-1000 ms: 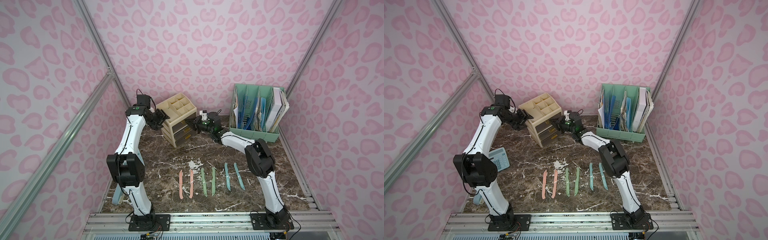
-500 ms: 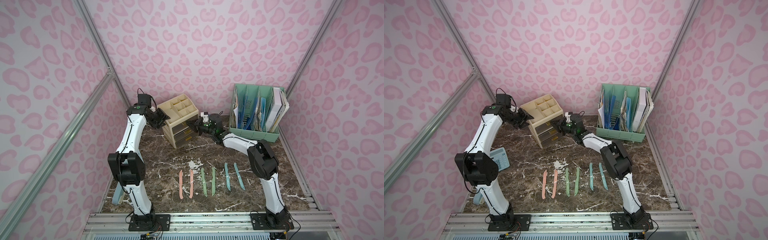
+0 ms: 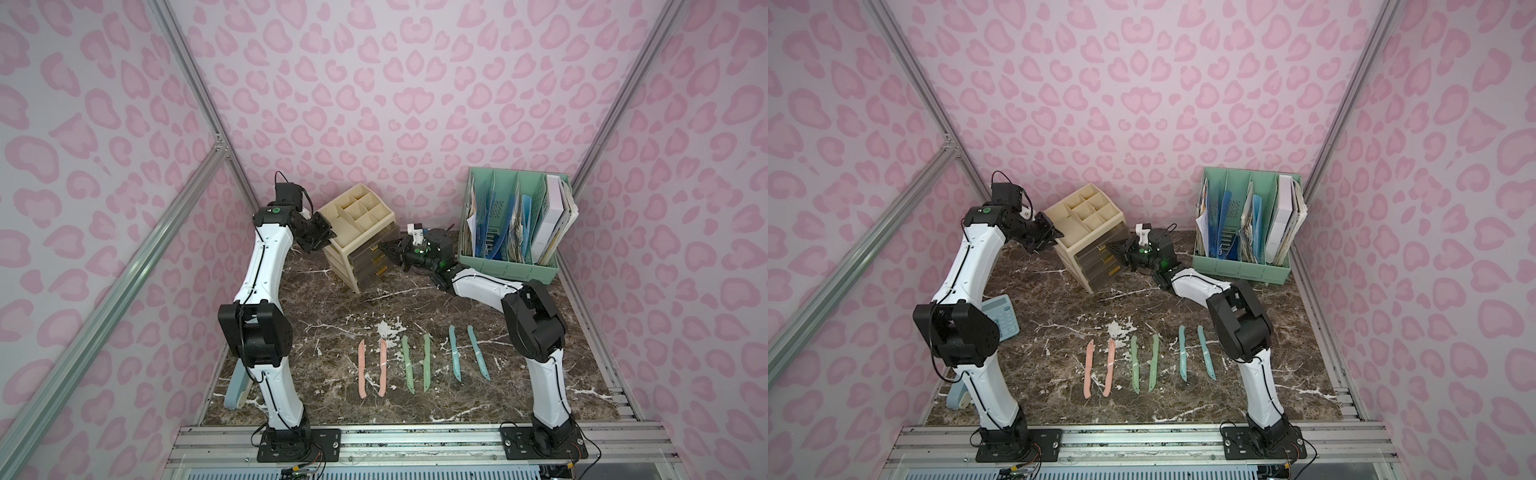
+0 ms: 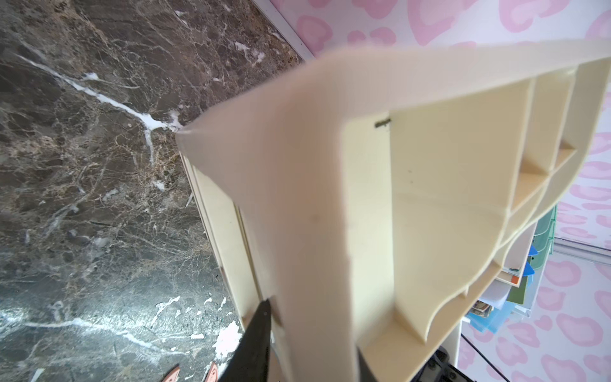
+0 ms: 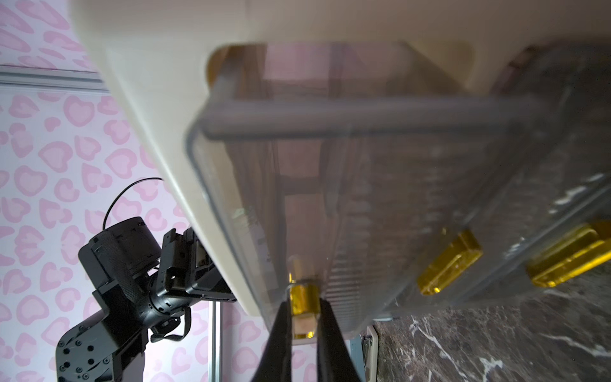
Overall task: Place the fruit knives into the drawer by color
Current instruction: Open the drawer in the storage box.
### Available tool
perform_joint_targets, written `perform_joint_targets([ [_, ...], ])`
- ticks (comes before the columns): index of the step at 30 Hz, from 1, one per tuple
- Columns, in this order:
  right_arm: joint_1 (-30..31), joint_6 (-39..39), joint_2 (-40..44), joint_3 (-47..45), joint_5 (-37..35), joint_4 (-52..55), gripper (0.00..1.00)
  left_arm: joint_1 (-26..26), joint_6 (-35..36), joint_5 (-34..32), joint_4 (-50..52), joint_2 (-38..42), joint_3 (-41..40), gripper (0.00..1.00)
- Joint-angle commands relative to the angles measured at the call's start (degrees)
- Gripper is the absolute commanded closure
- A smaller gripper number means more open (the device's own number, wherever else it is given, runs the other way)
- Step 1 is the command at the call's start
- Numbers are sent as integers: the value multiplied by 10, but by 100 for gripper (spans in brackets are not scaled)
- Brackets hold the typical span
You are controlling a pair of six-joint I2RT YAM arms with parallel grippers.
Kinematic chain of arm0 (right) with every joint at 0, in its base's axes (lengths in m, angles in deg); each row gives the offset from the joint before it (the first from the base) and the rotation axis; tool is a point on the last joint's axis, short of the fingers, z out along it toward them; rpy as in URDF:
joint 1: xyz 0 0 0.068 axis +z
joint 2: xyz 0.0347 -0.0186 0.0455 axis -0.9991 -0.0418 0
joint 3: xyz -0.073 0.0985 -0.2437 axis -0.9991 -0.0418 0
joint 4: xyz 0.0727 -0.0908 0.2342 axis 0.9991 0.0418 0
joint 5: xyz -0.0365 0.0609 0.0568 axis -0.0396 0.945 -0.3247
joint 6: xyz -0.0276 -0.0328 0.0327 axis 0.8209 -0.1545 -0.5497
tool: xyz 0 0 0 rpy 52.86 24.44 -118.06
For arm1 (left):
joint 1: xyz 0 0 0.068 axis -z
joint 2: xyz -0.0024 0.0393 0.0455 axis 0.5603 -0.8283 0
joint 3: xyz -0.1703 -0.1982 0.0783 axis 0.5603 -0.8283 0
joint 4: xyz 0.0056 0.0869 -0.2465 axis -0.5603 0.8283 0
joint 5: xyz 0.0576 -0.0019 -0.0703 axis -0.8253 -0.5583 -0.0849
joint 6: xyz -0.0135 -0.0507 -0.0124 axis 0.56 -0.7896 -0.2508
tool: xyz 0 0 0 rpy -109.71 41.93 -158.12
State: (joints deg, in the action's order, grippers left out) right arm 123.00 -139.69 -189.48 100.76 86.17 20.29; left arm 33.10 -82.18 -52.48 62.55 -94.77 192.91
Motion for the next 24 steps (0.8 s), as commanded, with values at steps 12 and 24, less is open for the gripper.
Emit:
perform_joint_targets([
  [12, -6, -12, 15, -32, 6, -21, 100, 16, 23, -23, 59, -26, 68, 80],
  [24, -7, -58, 3, -29, 23, -66, 100, 31, 23, -19, 117, -74, 207, 76],
])
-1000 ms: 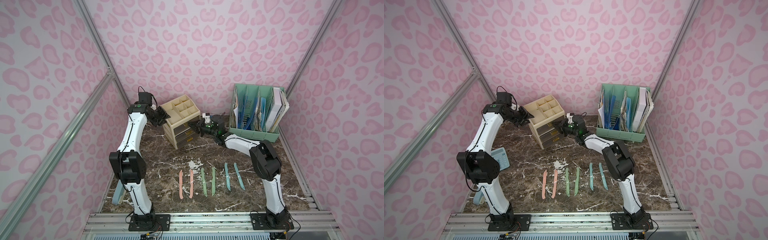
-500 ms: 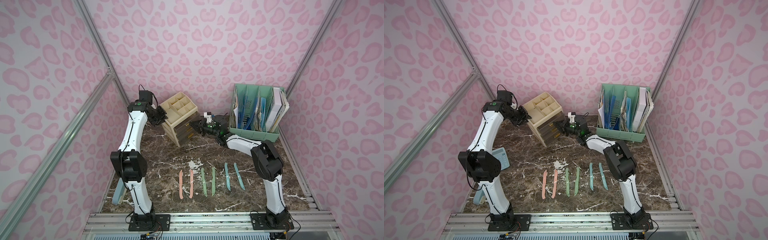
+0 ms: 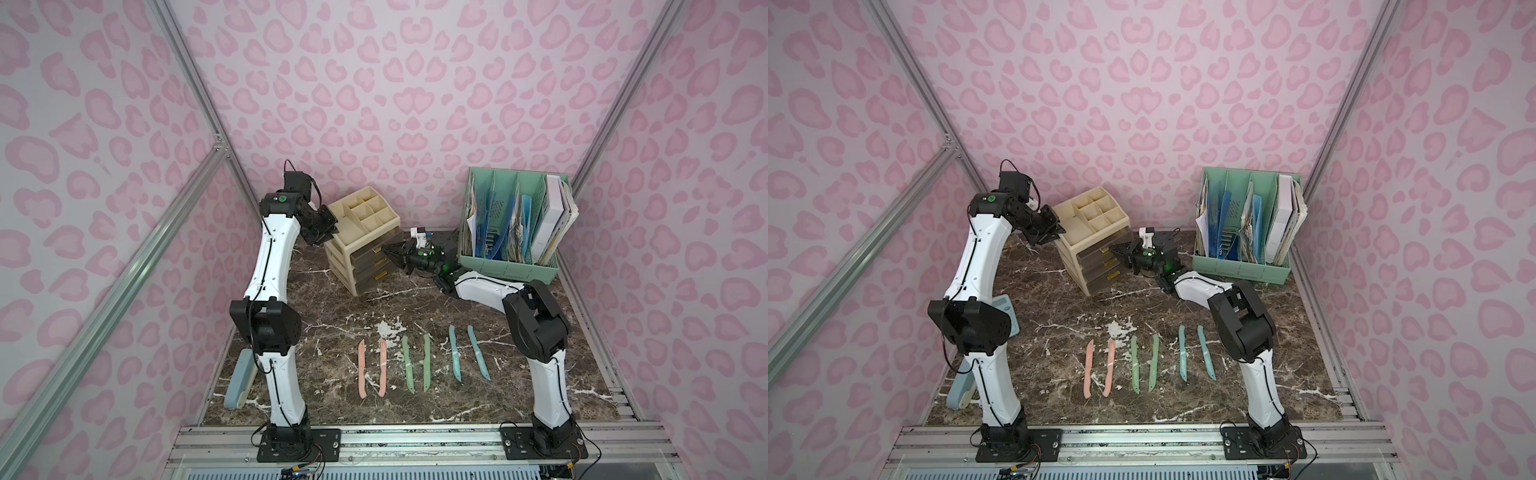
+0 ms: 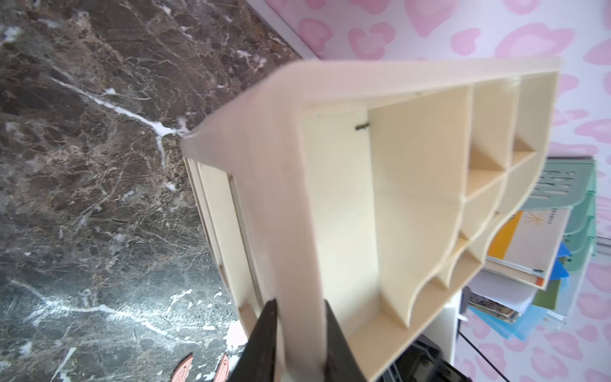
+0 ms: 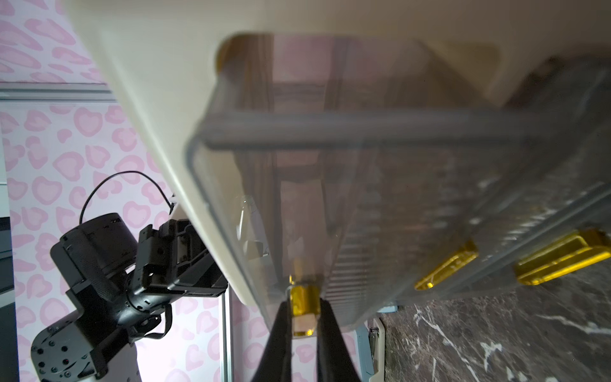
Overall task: Place the fruit knives into the drawer by color
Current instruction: Open the drawer in the storage box.
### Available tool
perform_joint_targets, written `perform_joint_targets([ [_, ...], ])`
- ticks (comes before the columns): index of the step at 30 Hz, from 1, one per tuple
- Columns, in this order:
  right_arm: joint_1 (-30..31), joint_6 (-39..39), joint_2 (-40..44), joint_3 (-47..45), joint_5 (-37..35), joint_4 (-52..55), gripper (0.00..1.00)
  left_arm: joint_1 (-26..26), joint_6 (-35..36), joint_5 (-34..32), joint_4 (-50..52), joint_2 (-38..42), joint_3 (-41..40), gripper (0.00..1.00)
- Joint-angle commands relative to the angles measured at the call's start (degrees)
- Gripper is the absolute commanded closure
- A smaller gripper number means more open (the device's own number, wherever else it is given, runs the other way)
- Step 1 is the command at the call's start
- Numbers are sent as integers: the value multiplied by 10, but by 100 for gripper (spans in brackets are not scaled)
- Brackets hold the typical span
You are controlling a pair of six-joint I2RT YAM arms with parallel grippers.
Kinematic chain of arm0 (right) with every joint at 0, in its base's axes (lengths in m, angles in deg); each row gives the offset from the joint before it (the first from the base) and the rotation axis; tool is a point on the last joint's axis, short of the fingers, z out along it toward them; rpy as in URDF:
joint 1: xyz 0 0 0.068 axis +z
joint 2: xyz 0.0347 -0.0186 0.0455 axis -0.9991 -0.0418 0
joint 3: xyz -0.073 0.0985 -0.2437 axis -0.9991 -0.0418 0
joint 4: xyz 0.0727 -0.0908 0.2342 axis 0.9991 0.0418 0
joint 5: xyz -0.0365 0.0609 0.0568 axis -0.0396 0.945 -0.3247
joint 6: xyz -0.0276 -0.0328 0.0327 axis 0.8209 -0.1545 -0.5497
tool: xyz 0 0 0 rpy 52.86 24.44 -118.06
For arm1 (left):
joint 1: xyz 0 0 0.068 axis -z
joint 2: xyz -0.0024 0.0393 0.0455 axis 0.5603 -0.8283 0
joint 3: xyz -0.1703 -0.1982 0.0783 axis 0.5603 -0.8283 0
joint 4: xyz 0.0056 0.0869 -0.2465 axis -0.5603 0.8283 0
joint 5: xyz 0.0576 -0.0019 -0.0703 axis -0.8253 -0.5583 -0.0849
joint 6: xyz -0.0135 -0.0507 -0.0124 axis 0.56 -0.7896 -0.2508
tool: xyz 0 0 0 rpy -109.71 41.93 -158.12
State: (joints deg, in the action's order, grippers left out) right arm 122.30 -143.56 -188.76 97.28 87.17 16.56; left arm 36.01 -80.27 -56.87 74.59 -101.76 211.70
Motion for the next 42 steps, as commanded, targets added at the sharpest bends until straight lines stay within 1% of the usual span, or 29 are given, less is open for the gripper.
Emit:
perform_joint_targets([
  [1, 0, -24, -7, 9, 16, -32, 100, 2, 3, 25, -3, -5, 23, 76],
  [7, 3, -31, -8, 14, 25, -27, 100, 1, 4, 28, 3, -12, 24, 76],
  [11, 3, -29, -3, 12, 31, -20, 100, -1, 9, 25, 10, -17, 24, 79],
  [18, 1, -21, 9, -1, 40, -9, 100, -5, 17, 22, 15, -23, 24, 80],
  [20, 0, -18, 11, -4, 41, -6, 100, -7, 20, 22, 18, -23, 24, 85],
  [28, 0, -16, 21, -18, 52, 3, 100, -13, 28, 25, 23, -25, 24, 84],
  [42, -3, -4, 73, -58, 61, 15, 100, -19, 26, 27, 22, -25, 24, 84],
])
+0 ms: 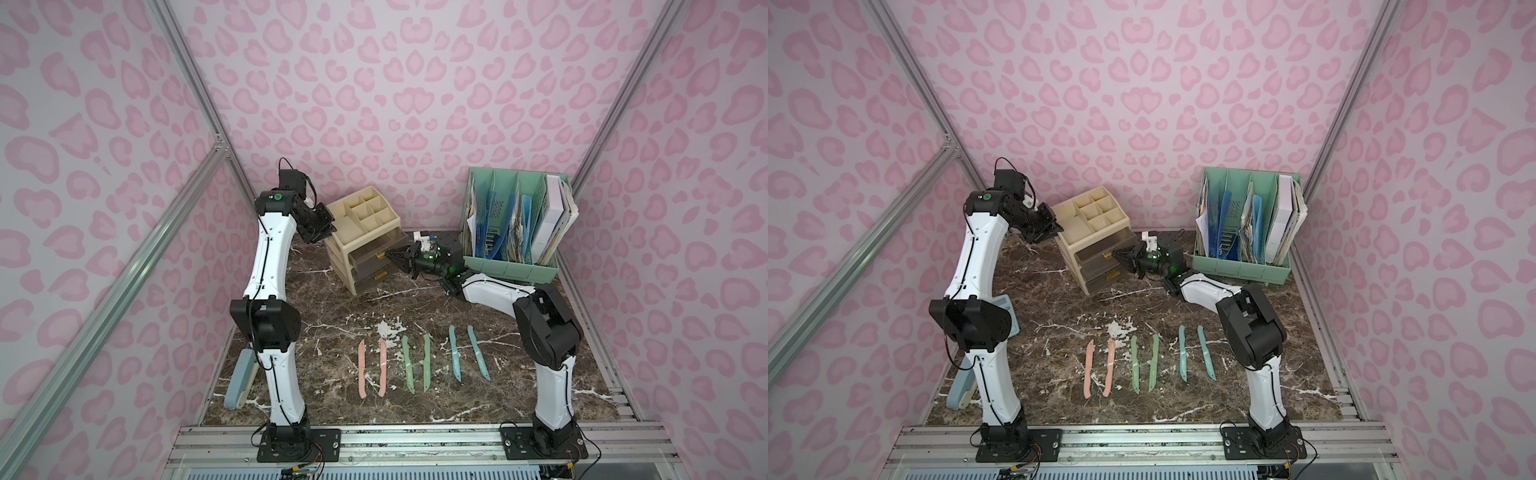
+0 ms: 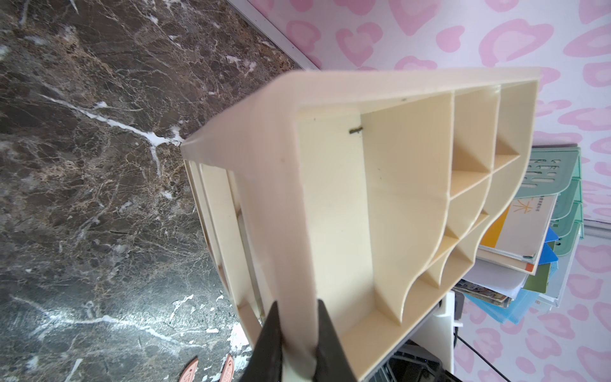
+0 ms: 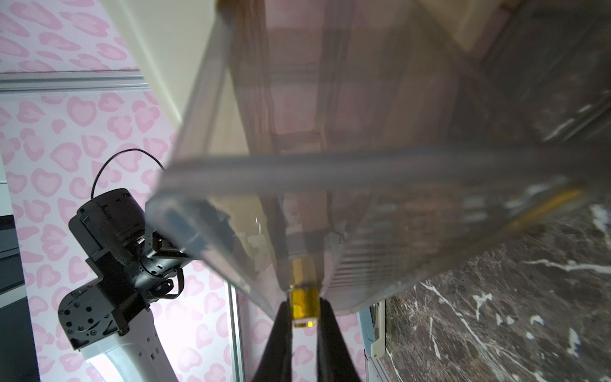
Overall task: Place the fruit knives into the drawer by color
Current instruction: Open the drawer in the storage box.
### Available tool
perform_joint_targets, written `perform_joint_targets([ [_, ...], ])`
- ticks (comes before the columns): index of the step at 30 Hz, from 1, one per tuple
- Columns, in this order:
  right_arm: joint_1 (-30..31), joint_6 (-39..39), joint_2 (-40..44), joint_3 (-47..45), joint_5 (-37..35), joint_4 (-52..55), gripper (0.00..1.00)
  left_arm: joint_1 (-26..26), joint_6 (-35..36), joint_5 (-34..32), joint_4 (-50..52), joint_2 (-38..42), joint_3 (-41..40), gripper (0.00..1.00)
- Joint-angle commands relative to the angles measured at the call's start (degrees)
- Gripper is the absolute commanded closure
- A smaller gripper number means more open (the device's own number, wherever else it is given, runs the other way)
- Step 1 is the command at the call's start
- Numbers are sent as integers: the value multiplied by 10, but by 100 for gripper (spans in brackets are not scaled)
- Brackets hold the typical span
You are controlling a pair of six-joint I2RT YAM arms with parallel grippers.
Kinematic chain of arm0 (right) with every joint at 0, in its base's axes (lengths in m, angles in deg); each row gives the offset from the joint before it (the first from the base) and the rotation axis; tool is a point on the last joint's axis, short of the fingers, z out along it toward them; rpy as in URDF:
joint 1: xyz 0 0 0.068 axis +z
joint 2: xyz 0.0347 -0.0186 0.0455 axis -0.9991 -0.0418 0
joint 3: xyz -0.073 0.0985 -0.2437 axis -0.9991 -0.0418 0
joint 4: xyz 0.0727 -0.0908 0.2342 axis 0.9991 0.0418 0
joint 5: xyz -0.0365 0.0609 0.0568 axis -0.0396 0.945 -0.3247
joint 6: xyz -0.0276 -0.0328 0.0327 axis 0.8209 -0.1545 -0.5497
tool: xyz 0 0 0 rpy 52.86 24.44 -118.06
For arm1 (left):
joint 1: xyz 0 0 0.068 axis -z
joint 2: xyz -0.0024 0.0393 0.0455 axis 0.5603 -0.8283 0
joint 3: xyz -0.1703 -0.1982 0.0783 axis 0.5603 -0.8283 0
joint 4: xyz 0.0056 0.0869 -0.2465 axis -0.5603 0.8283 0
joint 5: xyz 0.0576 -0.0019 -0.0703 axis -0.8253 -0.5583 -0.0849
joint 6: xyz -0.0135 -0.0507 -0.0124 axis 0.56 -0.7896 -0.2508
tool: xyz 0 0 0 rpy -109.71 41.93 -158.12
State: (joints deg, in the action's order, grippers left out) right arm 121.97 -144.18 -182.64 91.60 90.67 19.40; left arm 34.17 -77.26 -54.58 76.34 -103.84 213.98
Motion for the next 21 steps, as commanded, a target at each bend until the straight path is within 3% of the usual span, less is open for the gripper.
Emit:
perform_joint_targets([
  [1, 0, 3, 16, -21, 28, -13, 100, -1, -5, 4, 5, -5, 2, 84],
  [21, -3, 7, 98, -122, 28, -9, 100, -1, -10, 4, 1, -5, 1, 84],
])
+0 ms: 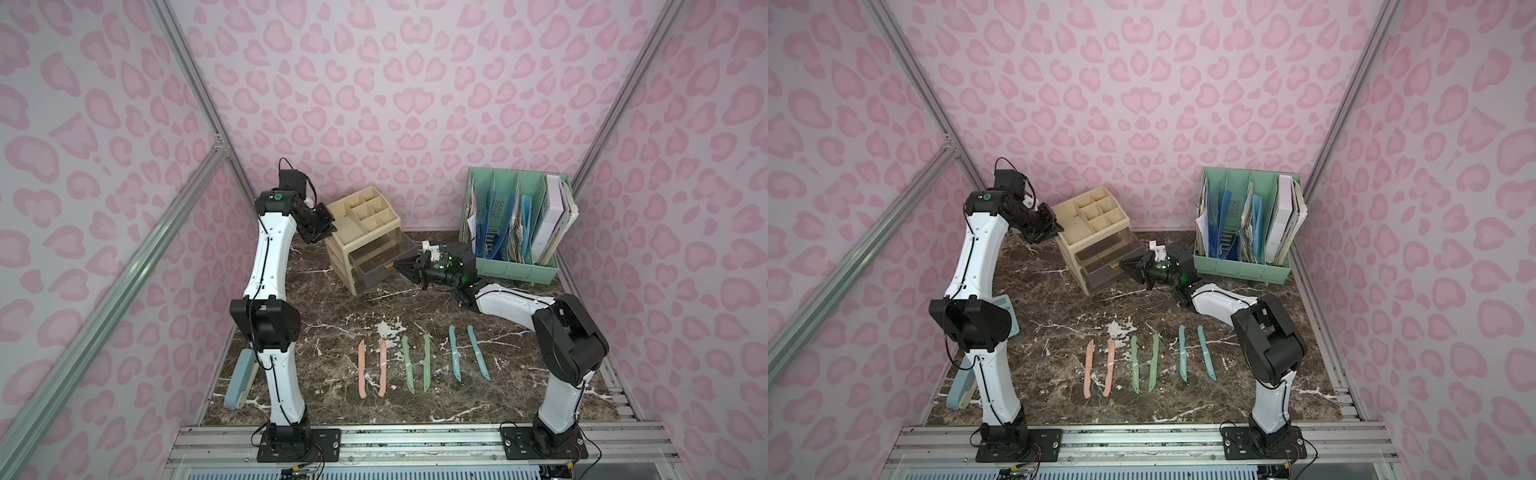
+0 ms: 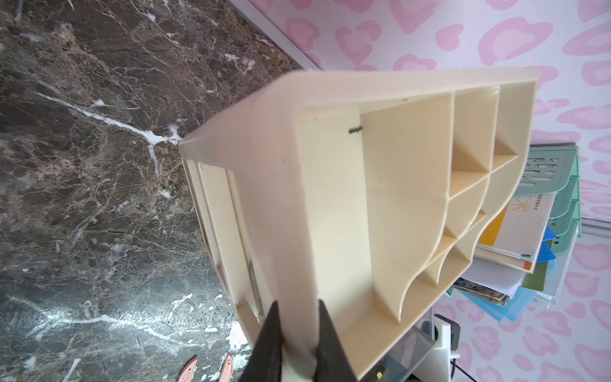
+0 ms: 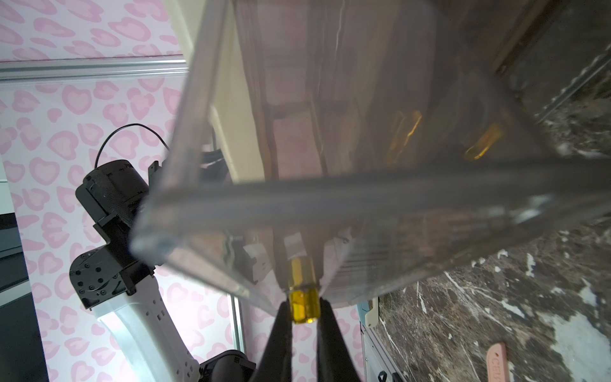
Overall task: Place the fruit knives into the drawer by color
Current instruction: Open the drawer in the storage box.
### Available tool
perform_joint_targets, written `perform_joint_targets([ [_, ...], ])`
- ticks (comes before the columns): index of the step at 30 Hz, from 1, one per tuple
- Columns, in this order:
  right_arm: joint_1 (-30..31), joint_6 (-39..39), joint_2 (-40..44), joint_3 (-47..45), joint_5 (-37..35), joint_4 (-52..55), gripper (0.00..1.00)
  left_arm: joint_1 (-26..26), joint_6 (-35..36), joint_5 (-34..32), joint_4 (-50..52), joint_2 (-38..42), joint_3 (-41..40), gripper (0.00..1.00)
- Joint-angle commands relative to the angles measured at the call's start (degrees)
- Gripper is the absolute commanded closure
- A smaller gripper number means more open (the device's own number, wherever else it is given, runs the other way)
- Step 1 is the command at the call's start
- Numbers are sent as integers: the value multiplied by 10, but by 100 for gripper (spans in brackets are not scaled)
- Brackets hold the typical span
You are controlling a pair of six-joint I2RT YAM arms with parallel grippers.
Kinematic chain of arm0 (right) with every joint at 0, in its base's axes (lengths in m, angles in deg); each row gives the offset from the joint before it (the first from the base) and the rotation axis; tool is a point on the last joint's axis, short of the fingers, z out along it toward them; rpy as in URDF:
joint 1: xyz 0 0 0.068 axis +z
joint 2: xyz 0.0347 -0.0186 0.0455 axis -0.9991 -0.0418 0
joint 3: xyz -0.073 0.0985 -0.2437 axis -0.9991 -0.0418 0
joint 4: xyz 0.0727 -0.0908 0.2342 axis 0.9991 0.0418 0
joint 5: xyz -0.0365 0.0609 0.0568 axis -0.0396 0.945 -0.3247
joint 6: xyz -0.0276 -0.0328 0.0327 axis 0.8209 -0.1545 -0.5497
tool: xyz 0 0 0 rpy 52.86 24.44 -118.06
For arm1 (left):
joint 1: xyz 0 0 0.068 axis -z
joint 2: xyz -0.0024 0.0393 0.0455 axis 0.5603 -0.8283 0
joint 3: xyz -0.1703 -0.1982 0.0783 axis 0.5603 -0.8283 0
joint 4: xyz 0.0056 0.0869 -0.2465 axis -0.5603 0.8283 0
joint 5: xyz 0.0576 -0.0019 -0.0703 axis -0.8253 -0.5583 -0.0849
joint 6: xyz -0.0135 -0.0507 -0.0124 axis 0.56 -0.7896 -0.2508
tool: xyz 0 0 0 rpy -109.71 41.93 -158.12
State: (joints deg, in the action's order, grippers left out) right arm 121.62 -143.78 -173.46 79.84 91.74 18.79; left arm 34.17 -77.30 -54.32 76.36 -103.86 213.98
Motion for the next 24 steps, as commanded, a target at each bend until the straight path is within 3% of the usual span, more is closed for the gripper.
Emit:
perform_joint_targets([
  [1, 0, 5, 7, -5, 18, 2, 100, -1, -10, 2, 0, -4, 1, 84],
  [11, -1, 36, 18, -3, 21, 70, 100, -1, -12, 3, -2, -5, 1, 83],
  [17, -9, 71, 32, 10, 17, 130, 69, -1, -13, 4, -2, -5, 1, 81],
  [21, -16, 87, 50, 14, 12, 156, 62, -1, -13, 3, 0, -3, 0, 80],
  [24, -22, 95, 62, 12, 10, 169, 61, -1, -12, 3, 2, -1, 0, 78],
])
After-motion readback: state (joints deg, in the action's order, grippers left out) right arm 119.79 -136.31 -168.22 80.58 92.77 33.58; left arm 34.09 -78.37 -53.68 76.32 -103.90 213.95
